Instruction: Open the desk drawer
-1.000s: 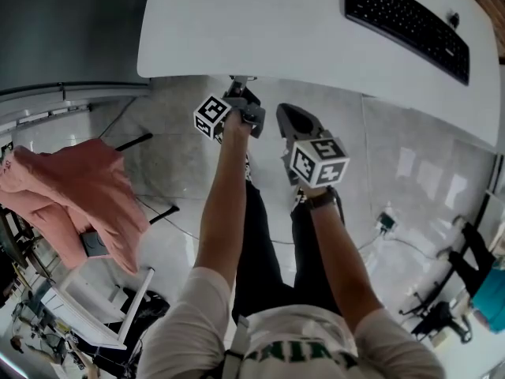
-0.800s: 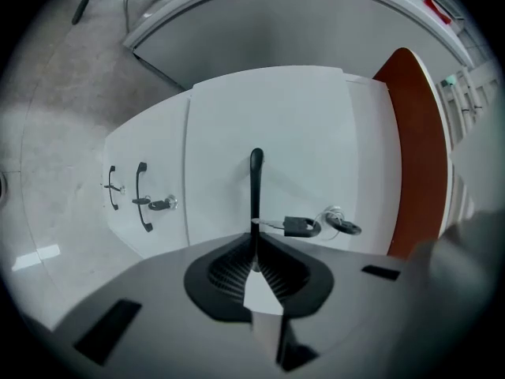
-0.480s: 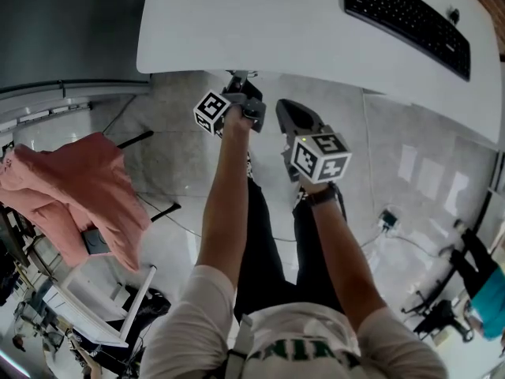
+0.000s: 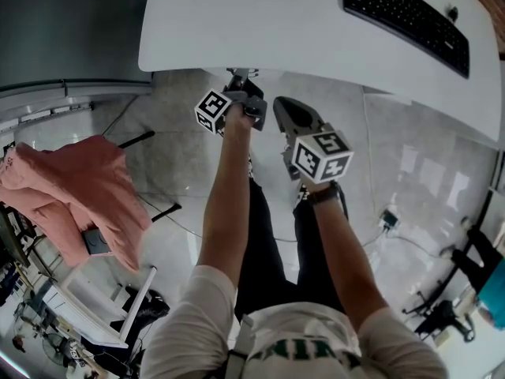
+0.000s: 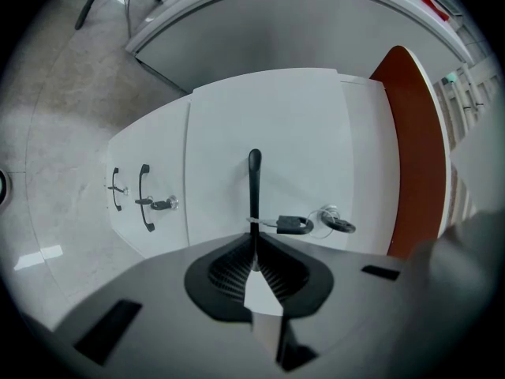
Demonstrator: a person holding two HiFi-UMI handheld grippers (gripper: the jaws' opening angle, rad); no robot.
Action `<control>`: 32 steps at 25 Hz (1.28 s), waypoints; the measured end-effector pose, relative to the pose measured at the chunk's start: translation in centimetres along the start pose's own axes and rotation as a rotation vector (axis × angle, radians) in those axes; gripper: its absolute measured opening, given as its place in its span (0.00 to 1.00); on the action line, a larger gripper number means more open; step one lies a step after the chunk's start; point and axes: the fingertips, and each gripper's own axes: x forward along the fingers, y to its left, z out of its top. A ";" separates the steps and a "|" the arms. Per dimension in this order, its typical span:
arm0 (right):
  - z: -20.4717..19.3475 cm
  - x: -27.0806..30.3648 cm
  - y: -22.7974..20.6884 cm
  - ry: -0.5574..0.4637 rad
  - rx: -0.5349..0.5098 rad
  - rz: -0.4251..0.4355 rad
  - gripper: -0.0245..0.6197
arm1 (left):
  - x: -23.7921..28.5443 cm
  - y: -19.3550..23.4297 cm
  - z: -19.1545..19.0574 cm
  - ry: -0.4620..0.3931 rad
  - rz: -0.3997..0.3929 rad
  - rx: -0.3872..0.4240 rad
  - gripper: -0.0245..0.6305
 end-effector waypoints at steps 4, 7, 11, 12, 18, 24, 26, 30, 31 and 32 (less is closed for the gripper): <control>-0.1 -0.2 -0.7 0.003 0.005 -0.016 0.04 | -0.3 0.0 0.0 0.003 -0.002 0.002 0.07; -0.1 -0.4 -1.0 0.005 0.016 -0.030 0.04 | -0.8 0.2 -0.2 0.002 -0.006 -0.004 0.07; -0.1 -0.7 -1.1 0.007 0.023 -0.043 0.04 | -1.5 0.4 -0.6 -0.003 -0.004 -0.015 0.07; -0.2 -0.7 -1.1 0.008 0.026 -0.046 0.04 | -1.8 0.4 -0.6 -0.005 -0.006 -0.017 0.07; -0.1 -1.0 -0.7 0.015 0.005 -0.046 0.04 | -3.5 0.9 -0.9 -0.018 -0.023 -0.036 0.07; -0.3 -1.1 -0.5 0.017 -0.020 -0.046 0.04 | -4.9 1.3 -1.2 -0.020 -0.031 -0.038 0.07; -0.5 -1.2 -0.6 0.019 -0.024 -0.044 0.04 | -5.2 1.3 -1.4 -0.025 -0.033 -0.040 0.07; -0.9 -1.3 -0.7 0.025 -0.031 -0.046 0.04 | -6.3 1.3 -1.8 -0.034 -0.036 -0.047 0.07; -0.9 -1.3 -0.6 0.025 -0.031 -0.047 0.04 | -6.7 1.3 -2.0 -0.038 -0.040 -0.052 0.07; -0.9 -1.4 -0.6 0.024 -0.030 -0.047 0.04 | -7.0 1.3 -2.1 -0.043 -0.042 -0.057 0.07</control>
